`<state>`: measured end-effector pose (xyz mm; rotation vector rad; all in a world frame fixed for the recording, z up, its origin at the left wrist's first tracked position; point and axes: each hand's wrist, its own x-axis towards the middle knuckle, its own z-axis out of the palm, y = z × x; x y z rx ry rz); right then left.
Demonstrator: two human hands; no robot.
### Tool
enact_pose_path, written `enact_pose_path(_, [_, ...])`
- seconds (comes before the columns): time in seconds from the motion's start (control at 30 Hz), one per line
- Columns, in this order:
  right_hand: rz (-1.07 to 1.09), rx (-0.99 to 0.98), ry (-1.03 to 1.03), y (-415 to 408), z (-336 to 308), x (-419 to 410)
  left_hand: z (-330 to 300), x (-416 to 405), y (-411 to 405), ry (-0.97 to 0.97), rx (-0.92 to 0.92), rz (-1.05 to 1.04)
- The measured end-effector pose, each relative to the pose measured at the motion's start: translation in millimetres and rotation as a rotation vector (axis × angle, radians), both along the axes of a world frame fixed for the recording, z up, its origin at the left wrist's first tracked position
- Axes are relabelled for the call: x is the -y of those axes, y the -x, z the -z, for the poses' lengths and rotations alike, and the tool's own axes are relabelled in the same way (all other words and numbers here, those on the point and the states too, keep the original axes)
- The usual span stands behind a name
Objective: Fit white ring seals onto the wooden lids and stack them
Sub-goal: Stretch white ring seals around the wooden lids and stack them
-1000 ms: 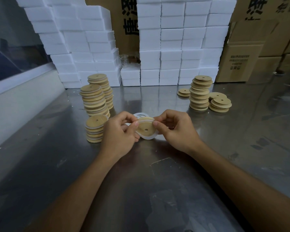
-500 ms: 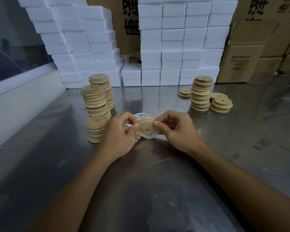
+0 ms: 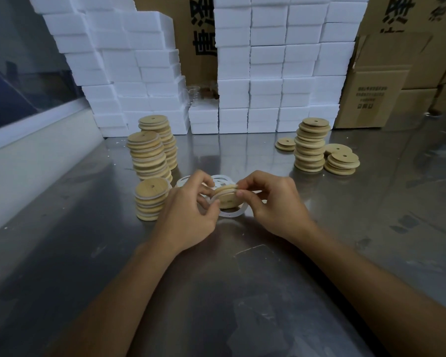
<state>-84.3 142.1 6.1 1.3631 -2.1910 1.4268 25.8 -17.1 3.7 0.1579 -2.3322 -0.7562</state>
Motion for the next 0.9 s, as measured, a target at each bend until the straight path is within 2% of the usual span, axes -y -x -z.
enact_pose_path(0.2, [-0.071, -0.163, -0.064, -7, -6, 2, -8, -8, 4, 0.313, 0.125, -0.016])
enact_pose_path(0.33, [-0.110, -0.110, -0.047, -8, -7, 3, -9, -7, 1, 0.360, 0.176, -0.115])
enact_pose_path(0.43, [-0.134, -0.024, -0.042, -7, -6, 3, -10, -7, 0, 0.376, 0.171, -0.074])
enact_pose_path(0.53, [-0.146, 0.119, -0.013, -7, -6, 4, -8, -5, 2, 0.287, 0.221, 0.016])
enact_pose_path(0.67, [-0.248, 0.455, 0.104, -7, -6, 2, 0, -9, 1, -0.015, 0.255, 0.065])
enact_pose_path(0.77, [-0.296, 0.702, 0.163, -9, -7, 1, 3, -12, 2, -0.187, 0.168, 0.115])
enact_pose_path(0.9, [-0.298, 0.850, 0.186, -10, -10, 2, 3, -17, 5, -0.285, 0.062, 0.121])
